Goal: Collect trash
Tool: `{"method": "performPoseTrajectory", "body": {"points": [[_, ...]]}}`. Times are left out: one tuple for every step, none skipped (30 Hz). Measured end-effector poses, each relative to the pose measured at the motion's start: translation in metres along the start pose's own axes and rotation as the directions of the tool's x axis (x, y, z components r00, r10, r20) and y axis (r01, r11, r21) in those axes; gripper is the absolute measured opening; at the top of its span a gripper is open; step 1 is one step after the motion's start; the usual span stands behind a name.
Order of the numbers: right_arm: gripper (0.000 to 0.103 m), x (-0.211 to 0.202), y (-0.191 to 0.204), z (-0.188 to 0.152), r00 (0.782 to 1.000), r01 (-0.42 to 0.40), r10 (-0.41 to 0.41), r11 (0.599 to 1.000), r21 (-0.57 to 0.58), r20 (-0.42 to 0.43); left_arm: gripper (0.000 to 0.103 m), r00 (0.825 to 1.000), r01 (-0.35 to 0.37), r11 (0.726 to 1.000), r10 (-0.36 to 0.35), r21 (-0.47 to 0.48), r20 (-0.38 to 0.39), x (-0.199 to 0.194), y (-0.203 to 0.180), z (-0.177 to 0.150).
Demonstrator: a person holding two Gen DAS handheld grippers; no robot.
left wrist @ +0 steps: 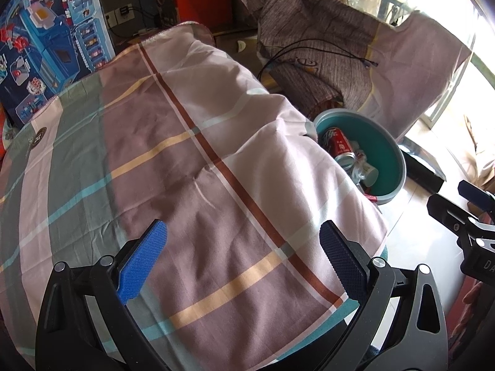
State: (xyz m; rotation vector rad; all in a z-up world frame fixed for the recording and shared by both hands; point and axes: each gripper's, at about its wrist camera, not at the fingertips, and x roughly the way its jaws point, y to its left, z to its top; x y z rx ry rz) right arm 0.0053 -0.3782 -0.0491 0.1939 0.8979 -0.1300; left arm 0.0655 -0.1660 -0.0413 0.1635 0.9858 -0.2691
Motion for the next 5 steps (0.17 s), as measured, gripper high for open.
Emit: {"method": "performPoseTrajectory", "body": {"points": [[0.096, 0.0, -0.0006, 0.0003, 1.0, -0.001, 0.001, 1.0, 0.0, 0.0, 0.099, 1.0, 0.005, 1.0, -0.005, 0.0, -0.005, 0.0013, 0.0, 0.0006], [0.096, 0.0002, -0.0014, 0.0004, 1.0, -0.001, 0.001, 1.0, 0.001, -0.001, 0.099, 1.0, 0.011, 1.0, -0.011, 0.001, -0.01, 0.0024, -0.0005, 0.0006], [0.096, 0.0002, -0.0016, 0.0005, 1.0, 0.0, 0.0, 1.0, 0.001, -0.001, 0.099, 1.0, 0.012, 1.0, -0.012, 0.001, -0.016, 0.0035, -0.0005, 0.0006], [0.096, 0.0001, -0.0018, 0.0007, 1.0, 0.0, 0.0, 1.0, 0.0, -0.001, 0.099, 1.0, 0.01, 1.0, -0.01, 0.0, -0.021, 0.0045, -0.0005, 0.0002], [0.096, 0.0003, -0.0017, 0.0007, 1.0, -0.001, 0.001, 1.0, 0.0, -0.001, 0.099, 1.0, 0.011, 1.0, -0.011, -0.001, -0.022, 0.0048, -0.0002, -0.0003]]}}
